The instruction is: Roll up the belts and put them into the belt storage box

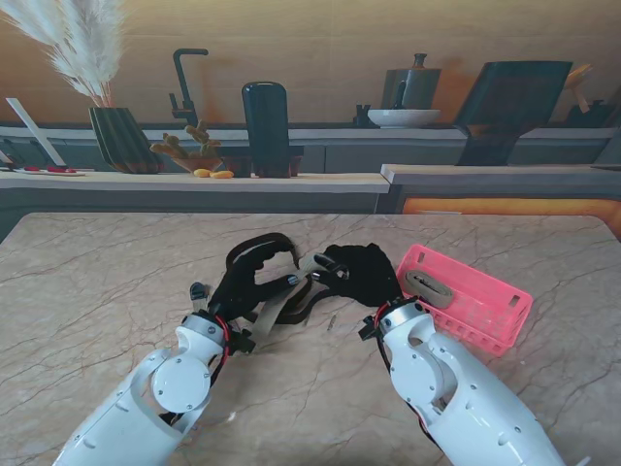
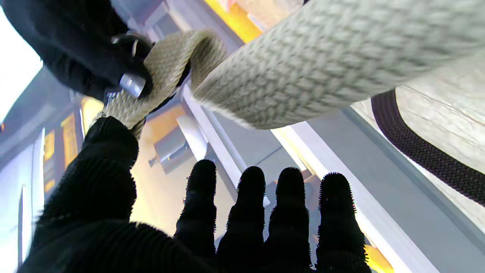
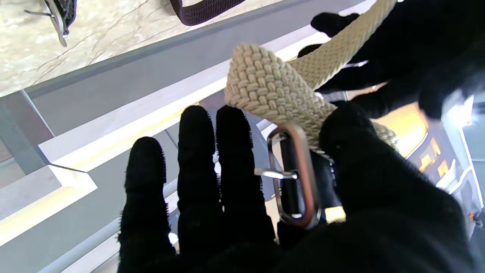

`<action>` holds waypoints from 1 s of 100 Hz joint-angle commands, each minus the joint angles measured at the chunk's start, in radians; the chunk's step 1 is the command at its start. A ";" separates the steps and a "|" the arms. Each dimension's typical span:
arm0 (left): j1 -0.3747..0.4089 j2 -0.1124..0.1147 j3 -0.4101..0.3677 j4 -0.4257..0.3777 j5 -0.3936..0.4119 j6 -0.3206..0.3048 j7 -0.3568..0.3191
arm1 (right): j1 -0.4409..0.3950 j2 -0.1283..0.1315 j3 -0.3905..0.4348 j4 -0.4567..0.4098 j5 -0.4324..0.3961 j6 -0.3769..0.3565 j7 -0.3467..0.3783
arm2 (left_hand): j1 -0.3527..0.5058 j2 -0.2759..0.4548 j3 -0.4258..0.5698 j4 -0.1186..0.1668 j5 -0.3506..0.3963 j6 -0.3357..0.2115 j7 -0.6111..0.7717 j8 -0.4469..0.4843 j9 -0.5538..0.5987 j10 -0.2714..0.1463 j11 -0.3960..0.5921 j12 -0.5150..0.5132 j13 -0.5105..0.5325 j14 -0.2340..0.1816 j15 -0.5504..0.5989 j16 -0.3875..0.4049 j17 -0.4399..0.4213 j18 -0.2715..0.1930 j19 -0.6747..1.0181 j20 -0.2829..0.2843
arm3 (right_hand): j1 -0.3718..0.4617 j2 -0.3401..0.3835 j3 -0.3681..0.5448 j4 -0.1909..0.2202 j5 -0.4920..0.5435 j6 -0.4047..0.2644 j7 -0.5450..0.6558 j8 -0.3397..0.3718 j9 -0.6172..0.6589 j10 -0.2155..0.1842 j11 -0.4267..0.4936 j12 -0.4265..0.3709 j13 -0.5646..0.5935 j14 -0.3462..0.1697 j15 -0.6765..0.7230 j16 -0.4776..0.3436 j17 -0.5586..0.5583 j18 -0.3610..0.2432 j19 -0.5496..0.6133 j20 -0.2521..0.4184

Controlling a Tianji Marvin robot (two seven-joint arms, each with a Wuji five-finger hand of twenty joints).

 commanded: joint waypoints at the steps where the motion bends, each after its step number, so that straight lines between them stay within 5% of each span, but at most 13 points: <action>1: -0.007 0.006 0.016 0.007 0.011 0.008 -0.004 | -0.013 -0.004 0.008 -0.022 0.029 -0.001 0.001 | -0.016 -0.032 0.045 0.023 -0.024 -0.034 -0.041 -0.009 -0.022 -0.006 -0.022 -0.019 -0.004 -0.038 -0.015 -0.014 0.008 -0.025 -0.020 0.001 | 0.030 0.114 0.029 0.031 0.011 -0.167 0.040 0.011 -0.018 -0.025 -0.024 -0.007 -0.032 -0.036 -0.006 -0.009 -0.014 -0.025 -0.021 -0.013; 17: -0.017 0.009 0.041 0.001 -0.040 0.052 -0.064 | -0.026 -0.007 0.028 -0.040 0.070 -0.040 0.019 | 0.006 -0.009 0.058 0.013 0.031 -0.004 -0.027 -0.011 0.094 0.012 0.014 -0.003 0.093 0.003 0.036 0.014 0.043 0.014 0.016 0.015 | 0.019 0.164 -0.043 0.042 -0.032 -0.244 0.030 0.026 -0.060 -0.028 -0.068 -0.019 -0.058 -0.057 -0.061 -0.027 -0.029 -0.049 -0.054 -0.001; 39: 0.000 0.017 0.025 -0.033 -0.122 0.084 -0.136 | -0.028 0.006 0.045 -0.034 -0.011 -0.106 -0.010 | 0.025 0.022 0.003 0.011 0.186 0.040 0.030 0.015 0.329 0.025 0.094 0.055 0.287 0.077 0.212 0.111 0.116 0.054 0.201 0.064 | 0.016 0.188 -0.077 0.048 -0.062 -0.277 0.033 0.028 -0.139 -0.012 -0.078 -0.019 -0.095 -0.065 -0.082 -0.032 -0.048 -0.061 -0.083 0.003; 71: 0.004 0.048 -0.010 -0.058 -0.255 0.110 -0.321 | -0.039 0.025 0.093 -0.043 -0.151 -0.139 -0.085 | 0.049 0.007 -0.005 0.015 0.219 0.026 0.063 0.039 0.360 0.012 0.104 0.066 0.315 0.071 0.243 0.117 0.133 0.049 0.243 0.056 | 0.031 0.197 -0.101 0.058 -0.070 -0.270 0.049 0.014 -0.228 0.006 0.017 0.012 -0.117 -0.074 0.045 0.025 -0.047 -0.087 -0.054 0.034; 88: 0.002 0.054 -0.013 -0.057 -0.260 0.112 -0.344 | -0.050 0.029 0.124 -0.050 -0.169 -0.133 -0.094 | 0.094 0.007 0.023 0.020 0.252 0.015 0.085 0.053 0.397 -0.006 0.116 0.072 0.349 0.055 0.250 0.118 0.156 0.042 0.248 0.051 | 0.031 0.197 -0.102 0.059 -0.071 -0.269 0.050 0.012 -0.231 0.005 0.025 0.013 -0.120 -0.074 0.054 0.028 -0.050 -0.089 -0.047 0.035; 100: -0.006 0.056 -0.008 -0.055 -0.286 0.116 -0.369 | -0.054 0.031 0.138 -0.052 -0.175 -0.132 -0.089 | 0.193 -0.039 0.049 -0.022 0.286 -0.021 0.161 0.110 0.460 -0.021 0.153 0.089 0.406 0.046 0.297 0.136 0.187 0.034 0.287 0.053 | 0.029 0.197 -0.104 0.060 -0.072 -0.270 0.049 0.011 -0.230 0.005 0.031 0.014 -0.115 -0.074 0.064 0.031 -0.042 -0.092 -0.040 0.036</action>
